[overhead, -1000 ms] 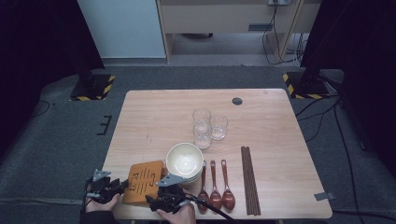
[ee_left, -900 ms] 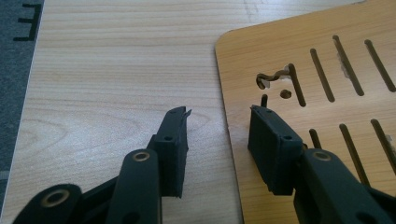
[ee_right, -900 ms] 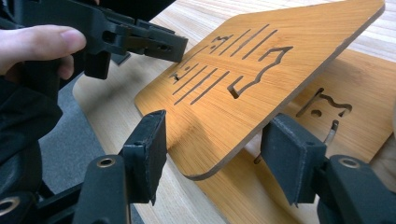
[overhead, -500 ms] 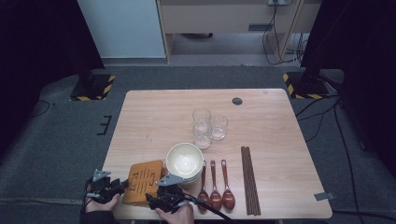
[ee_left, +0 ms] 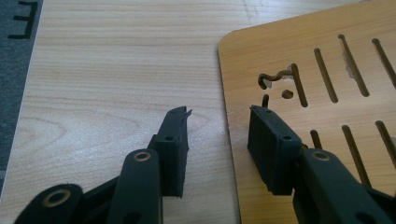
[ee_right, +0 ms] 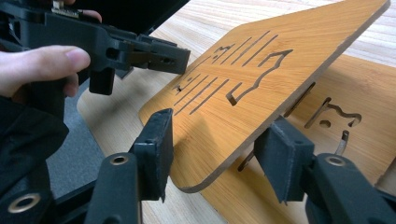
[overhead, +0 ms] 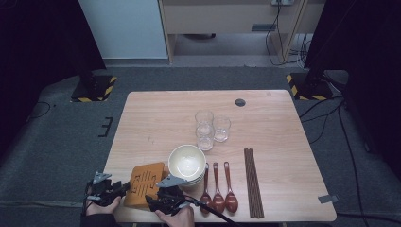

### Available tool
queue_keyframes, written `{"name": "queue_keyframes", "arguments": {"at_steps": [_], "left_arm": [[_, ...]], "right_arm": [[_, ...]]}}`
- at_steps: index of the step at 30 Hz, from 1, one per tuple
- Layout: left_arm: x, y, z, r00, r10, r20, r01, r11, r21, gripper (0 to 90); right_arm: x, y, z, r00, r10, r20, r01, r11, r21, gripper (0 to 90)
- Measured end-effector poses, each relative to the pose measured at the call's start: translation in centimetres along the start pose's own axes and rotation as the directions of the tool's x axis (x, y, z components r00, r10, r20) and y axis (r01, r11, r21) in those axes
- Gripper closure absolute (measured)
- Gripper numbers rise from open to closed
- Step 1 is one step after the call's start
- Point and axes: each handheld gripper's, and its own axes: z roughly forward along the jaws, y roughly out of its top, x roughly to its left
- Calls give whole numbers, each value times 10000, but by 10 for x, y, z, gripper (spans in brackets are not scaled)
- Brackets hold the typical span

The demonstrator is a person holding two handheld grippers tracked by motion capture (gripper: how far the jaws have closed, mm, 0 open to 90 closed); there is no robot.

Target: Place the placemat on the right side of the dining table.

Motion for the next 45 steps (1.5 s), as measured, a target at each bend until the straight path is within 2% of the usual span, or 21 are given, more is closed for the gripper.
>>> {"name": "queue_keyframes", "arguments": {"at_steps": [2,9,13,22,31,38,40,45], "left_arm": [[2,-1,0,9996,-234,128,235,9997,-110,518],[5,-2,-5,9981,-556,258,570,9967,-571,432],[7,-3,-8,9954,-849,452,886,9921,-893,412],[7,-4,-13,9956,-788,505,843,9895,-1170,378],[9,-5,-21,9952,-779,585,871,9804,-1768,367],[10,-5,-26,9955,-737,600,847,9743,-2087,363],[10,-5,-26,9960,-672,593,784,9739,-2131,359],[8,-5,-26,9969,-536,575,646,9751,-2122,356]], "right_arm": [[0,1,-2,9999,144,-65,-144,9999,-70,518],[-1,2,-5,9997,163,-197,-167,9997,-174,600],[-3,2,-7,9986,345,-409,-353,9992,-183,654],[-5,2,-10,9964,449,-715,-465,9987,-215,703],[-6,3,-13,9905,598,-1238,-627,9978,-203,784],[-6,3,-13,9880,629,-1410,-660,9977,-177,824],[-7,2,-13,9857,638,-1558,-668,9977,-142,867],[-5,2,-11,9852,558,-1619,-584,9982,-111,873]]}}
